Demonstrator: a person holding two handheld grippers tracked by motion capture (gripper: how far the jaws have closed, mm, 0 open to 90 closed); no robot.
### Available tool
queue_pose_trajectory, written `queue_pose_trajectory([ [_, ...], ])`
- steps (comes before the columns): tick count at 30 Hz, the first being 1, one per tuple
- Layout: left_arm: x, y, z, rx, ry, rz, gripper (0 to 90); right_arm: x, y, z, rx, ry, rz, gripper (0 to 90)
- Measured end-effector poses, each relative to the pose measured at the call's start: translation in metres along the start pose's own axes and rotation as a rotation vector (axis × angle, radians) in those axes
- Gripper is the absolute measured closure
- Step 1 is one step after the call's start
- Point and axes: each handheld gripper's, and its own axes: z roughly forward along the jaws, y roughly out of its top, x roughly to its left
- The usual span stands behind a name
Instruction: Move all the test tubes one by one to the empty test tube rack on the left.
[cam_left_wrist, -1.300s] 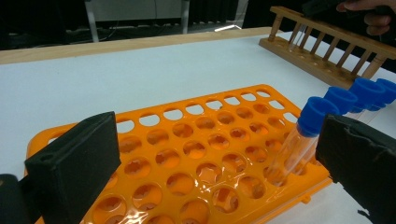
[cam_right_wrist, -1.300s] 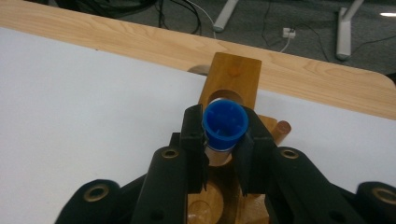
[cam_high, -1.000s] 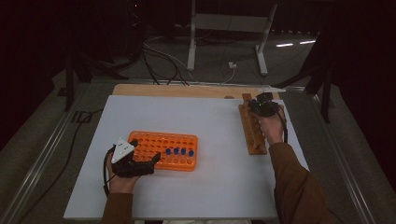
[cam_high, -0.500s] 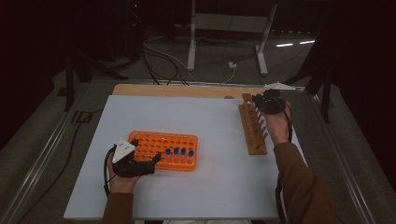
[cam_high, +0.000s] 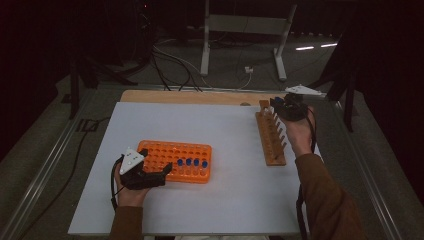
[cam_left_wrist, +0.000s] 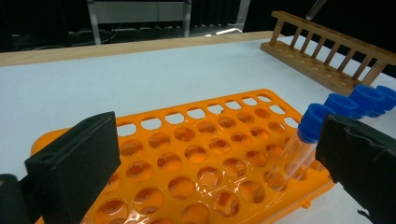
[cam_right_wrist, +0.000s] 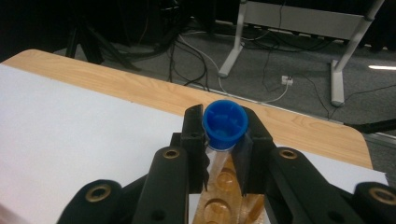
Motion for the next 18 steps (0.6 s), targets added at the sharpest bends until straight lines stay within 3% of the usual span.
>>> queue_pose_trajectory([
  [18, 0.001, 0.0, 0.0, 0.0, 0.006, -0.002, 0.9, 0.036, 0.0, 0.001, 0.017, 0.117, -0.063, 76.5],
])
